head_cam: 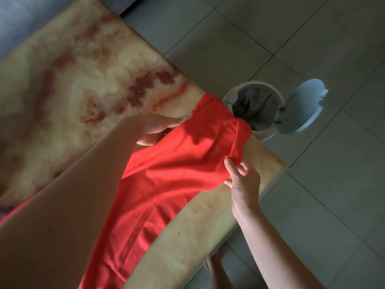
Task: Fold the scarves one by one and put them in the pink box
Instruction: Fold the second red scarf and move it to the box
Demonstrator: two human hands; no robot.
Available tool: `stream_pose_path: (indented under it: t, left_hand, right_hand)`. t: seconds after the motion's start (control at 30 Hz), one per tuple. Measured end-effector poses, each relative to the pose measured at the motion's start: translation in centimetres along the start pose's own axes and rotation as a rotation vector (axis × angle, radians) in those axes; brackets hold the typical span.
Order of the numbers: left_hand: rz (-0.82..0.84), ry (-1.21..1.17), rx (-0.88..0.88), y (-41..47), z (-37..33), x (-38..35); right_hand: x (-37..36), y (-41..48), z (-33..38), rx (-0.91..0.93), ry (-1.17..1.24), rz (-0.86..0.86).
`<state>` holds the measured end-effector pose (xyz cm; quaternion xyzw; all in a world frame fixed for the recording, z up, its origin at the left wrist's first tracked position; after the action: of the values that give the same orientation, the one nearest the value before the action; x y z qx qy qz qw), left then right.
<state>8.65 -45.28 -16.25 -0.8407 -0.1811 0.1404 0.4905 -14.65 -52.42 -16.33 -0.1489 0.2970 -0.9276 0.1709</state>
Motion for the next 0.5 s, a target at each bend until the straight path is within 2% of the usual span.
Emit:
stream_pose_path:
  t: [0.03, 0.17, 0.5]
  left_hand:
    - [0.097, -0.124, 0.050, 0.5, 0.5, -1.1]
    - [0.198, -0.140, 0.063, 0.0, 0.3, -2.9]
    - [0.178, -0.171, 0.033, 0.6, 0.9, -3.1]
  right_hand:
    - [0.0, 0.0, -0.1, -0.002, -0.004, 0.002]
    - [-0.2, 0.0, -0.1, 0.003, -0.016, 0.005]
    - [-0.4, -0.2, 0.1, 0.025, -0.047, -0.004]
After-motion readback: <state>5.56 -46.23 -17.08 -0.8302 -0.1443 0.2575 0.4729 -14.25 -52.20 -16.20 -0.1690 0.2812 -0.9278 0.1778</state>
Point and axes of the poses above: each hand's wrist, its own y-axis towards the middle knuckle, its own x-axis out of the back of the hand, z = x × y, the point moved 9 cm from there along y, towards the middle knuckle, and after that the axes turned 11 degrees about -y, right-handed, at the moved point
